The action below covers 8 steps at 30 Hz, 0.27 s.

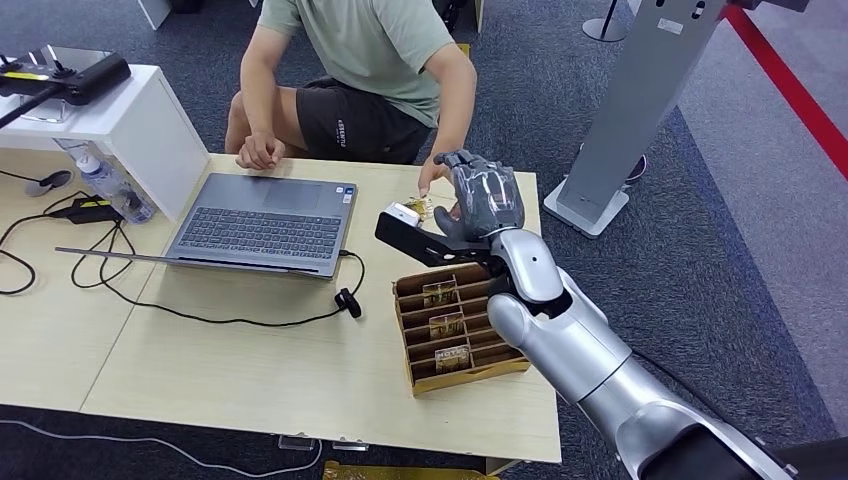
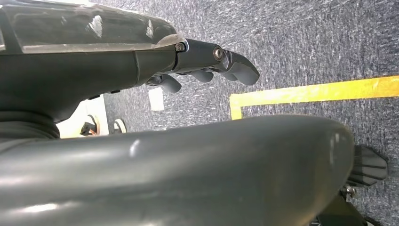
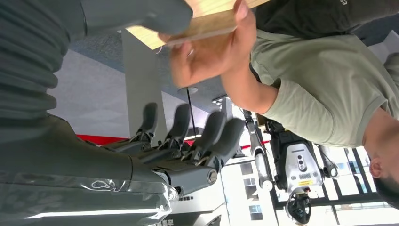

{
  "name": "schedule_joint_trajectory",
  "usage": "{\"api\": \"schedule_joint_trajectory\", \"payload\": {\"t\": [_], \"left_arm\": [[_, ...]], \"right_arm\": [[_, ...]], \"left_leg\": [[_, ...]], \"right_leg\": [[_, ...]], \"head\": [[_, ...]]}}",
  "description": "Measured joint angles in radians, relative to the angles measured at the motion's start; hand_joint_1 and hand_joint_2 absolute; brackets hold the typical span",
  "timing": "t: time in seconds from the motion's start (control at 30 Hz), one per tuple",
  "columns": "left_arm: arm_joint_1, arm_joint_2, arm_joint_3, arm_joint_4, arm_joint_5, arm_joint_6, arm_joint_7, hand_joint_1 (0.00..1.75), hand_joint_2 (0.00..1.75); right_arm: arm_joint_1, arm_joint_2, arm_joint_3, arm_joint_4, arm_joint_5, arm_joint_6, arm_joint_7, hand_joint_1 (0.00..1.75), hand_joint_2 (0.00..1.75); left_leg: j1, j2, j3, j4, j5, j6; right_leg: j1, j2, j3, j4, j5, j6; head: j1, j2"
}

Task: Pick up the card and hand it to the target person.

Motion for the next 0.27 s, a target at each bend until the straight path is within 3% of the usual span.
{"api": "schedule_joint_trajectory", "payload": {"t": [0.27], "left_arm": [[0.002,0.0,0.0,0.0,0.012,0.002,-0.005,0.0,0.0]], "right_arm": [[0.012,-0.01,0.003,-0.035,-0.011,-0.018,0.006,0.0,1.75]], "left_leg": [[0.0,0.0,0.001,0.0,0.0,0.0]], "right_leg": [[0.0,0.0,0.0,0.0,0.0,0.0]], "head": [[0.001,0.0]]}}
